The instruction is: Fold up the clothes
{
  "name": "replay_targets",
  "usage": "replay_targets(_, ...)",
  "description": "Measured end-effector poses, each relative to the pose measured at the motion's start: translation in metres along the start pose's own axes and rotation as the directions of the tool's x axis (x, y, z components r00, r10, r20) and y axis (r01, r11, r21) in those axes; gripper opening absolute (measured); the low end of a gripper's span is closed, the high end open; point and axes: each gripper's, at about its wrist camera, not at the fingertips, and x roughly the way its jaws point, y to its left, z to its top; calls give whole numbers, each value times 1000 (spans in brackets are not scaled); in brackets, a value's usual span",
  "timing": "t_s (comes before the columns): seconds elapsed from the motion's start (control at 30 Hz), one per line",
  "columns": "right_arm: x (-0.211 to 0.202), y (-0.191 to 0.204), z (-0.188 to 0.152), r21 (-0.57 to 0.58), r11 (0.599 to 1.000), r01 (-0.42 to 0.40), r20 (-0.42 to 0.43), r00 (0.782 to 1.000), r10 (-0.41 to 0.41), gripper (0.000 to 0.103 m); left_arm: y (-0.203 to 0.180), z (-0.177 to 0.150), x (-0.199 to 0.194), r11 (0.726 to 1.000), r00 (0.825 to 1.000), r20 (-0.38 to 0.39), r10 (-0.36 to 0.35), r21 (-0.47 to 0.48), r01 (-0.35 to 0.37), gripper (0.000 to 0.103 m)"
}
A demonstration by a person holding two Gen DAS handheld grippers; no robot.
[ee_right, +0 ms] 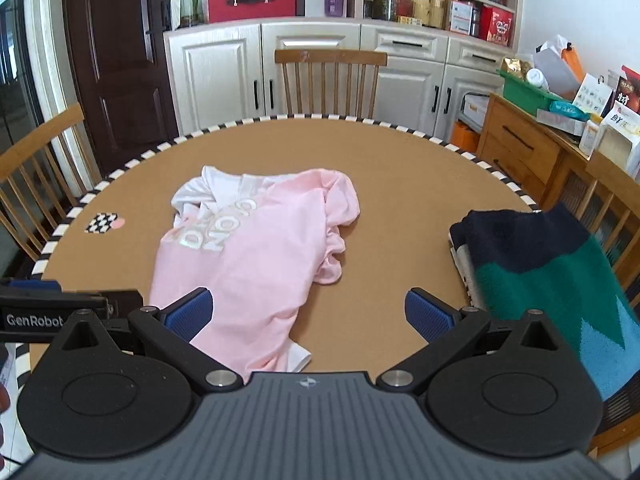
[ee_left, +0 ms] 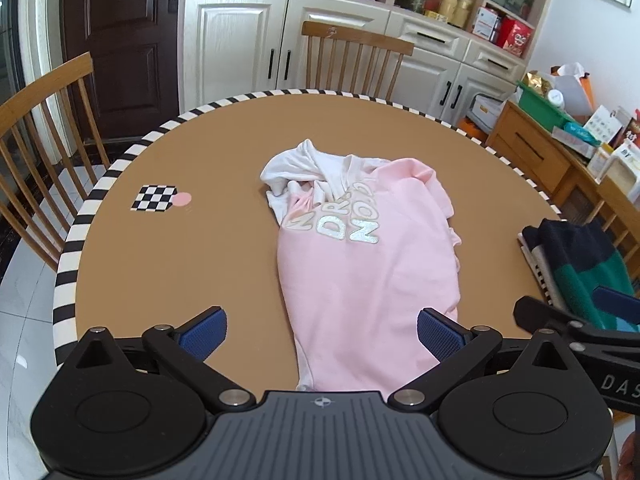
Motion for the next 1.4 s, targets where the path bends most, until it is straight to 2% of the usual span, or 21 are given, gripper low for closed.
replay_targets(0.1,4,-1,3,-17,1000,10,-7,1000,-10,103,0,0,-3,998,999,22,27,52,-28,102)
replay_targets(0.17,4,1,2,-20,1000,7,22,1000,-7,103,-1,-2,-6,996,998,47,53,74,-56,102)
replay_targets(0.3,7,-2,4,-23,1000,-2,15,1000,2,103,-7,-4,-4,994,996,56,77,67,-80,102)
replay_targets(0.73,20,-2,8,11,999,-36,-24,999,36,103,-2,2,6,995,995,21,94,37,-95,102)
replay_targets(1.4,25,2,6,-16,999,-42,-57,998,41,103,1,0,10,994,994,-13,108,14,-108,102)
